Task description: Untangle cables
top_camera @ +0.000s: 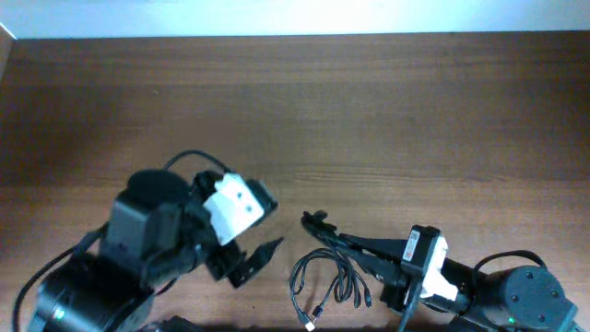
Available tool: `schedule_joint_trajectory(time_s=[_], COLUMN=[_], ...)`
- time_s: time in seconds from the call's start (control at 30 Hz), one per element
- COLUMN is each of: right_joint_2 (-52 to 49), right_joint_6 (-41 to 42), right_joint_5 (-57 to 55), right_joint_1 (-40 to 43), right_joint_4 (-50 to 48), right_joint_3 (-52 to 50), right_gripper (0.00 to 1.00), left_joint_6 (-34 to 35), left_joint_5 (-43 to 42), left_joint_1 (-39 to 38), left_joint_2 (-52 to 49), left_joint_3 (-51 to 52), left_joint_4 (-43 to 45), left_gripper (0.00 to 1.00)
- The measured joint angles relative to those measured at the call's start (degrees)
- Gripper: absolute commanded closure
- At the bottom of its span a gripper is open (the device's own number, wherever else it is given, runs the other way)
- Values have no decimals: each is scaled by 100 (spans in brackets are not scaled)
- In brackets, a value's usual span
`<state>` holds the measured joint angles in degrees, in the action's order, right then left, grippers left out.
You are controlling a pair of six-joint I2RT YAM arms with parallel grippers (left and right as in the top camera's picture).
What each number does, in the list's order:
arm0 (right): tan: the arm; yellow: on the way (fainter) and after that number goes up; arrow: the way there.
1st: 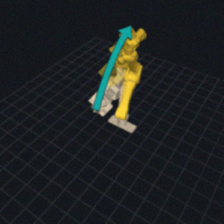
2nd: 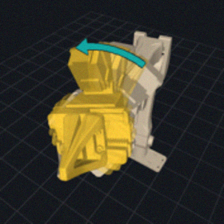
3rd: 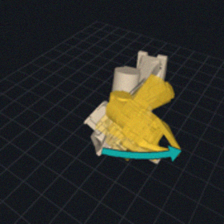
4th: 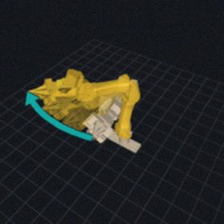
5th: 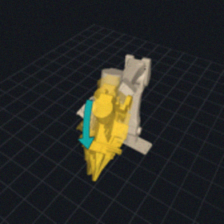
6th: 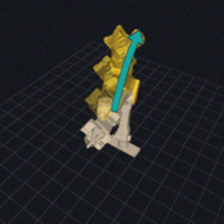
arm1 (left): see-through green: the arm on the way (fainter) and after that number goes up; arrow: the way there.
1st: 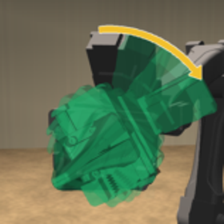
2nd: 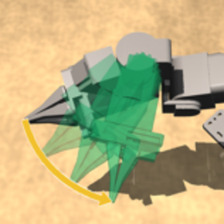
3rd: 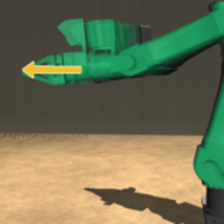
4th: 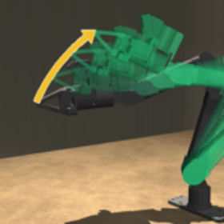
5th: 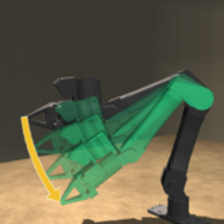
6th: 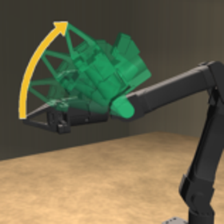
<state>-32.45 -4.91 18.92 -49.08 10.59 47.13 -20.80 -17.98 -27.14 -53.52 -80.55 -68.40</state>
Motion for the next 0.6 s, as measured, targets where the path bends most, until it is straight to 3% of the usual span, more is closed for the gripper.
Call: schedule_joint_trajectory(time_s=[0.07,0.17,0.27,0.3,0.33,0.5,0.57,0.6], right_joint_2=[2,2,0,0,0,0,0,0], right_joint_6=[-2,-2,-2,-2,-2,-4,-11,-20], right_joint_5=[533,1113,1600,1663,1709,2017,2232,2319], right_joint_1=[2,0,0,2,0,2,0,2], right_joint_4=[-348,-374,-352,-350,-350,-337,-337,-337], right_joint_3=[0,0,0,0,0,0,0,0], right_gripper=[96,96,96,96,96,96,96,96], left_joint_6=[-966,-2105,-2612,-2841,-2977,-3265,-3300,-3300], left_joint_5=[-350,-1628,-2413,-2671,-2800,-3244,-3329,-3355], left_joint_1=[4,4,4,4,4,4,4,4], left_joint_2=[249,409,407,409,409,409,409,409], left_joint_3=[0,0,0,0,0,0,0,0], left_joint_4=[-151,-251,-393,-566,-645,-636,-592,-592], left_gripper=[1,1,0,24,37,19,23,30])
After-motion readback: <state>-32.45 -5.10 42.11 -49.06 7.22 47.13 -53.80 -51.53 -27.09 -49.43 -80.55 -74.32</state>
